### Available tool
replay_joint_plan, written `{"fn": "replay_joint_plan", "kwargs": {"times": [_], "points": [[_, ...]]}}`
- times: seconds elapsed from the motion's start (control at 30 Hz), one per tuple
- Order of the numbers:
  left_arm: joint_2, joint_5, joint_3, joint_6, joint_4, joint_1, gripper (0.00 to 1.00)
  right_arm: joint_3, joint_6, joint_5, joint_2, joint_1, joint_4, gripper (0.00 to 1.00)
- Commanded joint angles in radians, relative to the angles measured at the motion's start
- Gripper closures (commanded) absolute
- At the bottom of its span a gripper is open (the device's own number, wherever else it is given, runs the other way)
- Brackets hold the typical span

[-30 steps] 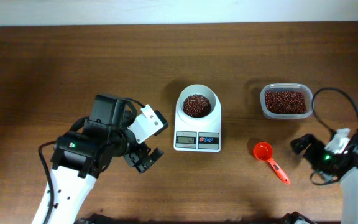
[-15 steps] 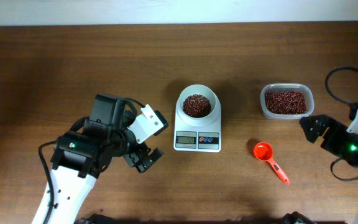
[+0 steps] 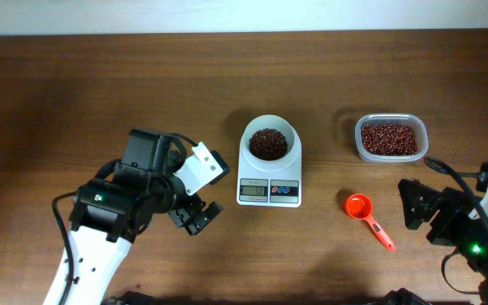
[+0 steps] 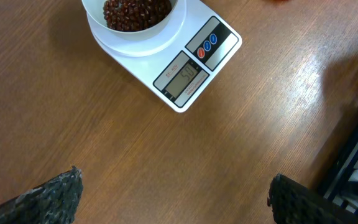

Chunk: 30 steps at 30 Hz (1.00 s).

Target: Scoop and weigh 50g on scale

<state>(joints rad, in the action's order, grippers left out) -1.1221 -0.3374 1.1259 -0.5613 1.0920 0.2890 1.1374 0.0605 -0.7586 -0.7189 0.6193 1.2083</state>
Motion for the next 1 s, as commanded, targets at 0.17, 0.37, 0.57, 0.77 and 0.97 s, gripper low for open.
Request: {"fn": "replay_joint_plan", "kwargs": {"times": [0.17,0.37,0.57,0.77,0.97], "points": [[0.000,-0.014,0.000,-0.019,-0.002,-0.004,0.01,0.013,0.011,-0.005,-0.001,0.003,0.004,0.01],[0.000,-0.014,0.000,-0.019,-0.002,-0.004,0.01,0.013,0.013,-0.005,0.000,-0.003,0.083,0.01],[0.000,-0.014,0.000,-0.019,-0.002,-0.004,0.01,-0.001,0.014,0.065,0.005,-0.162,0.010,0.01],[0.000,-0.014,0.000,-0.019,-0.002,-0.004,0.01,-0.141,0.014,0.225,0.080,-0.360,-0.242,0.01],[0.000,-0.014,0.000,-0.019,-0.002,-0.004,0.01,-0.493,0.014,0.352,0.218,-0.509,-0.712,0.01]]}}
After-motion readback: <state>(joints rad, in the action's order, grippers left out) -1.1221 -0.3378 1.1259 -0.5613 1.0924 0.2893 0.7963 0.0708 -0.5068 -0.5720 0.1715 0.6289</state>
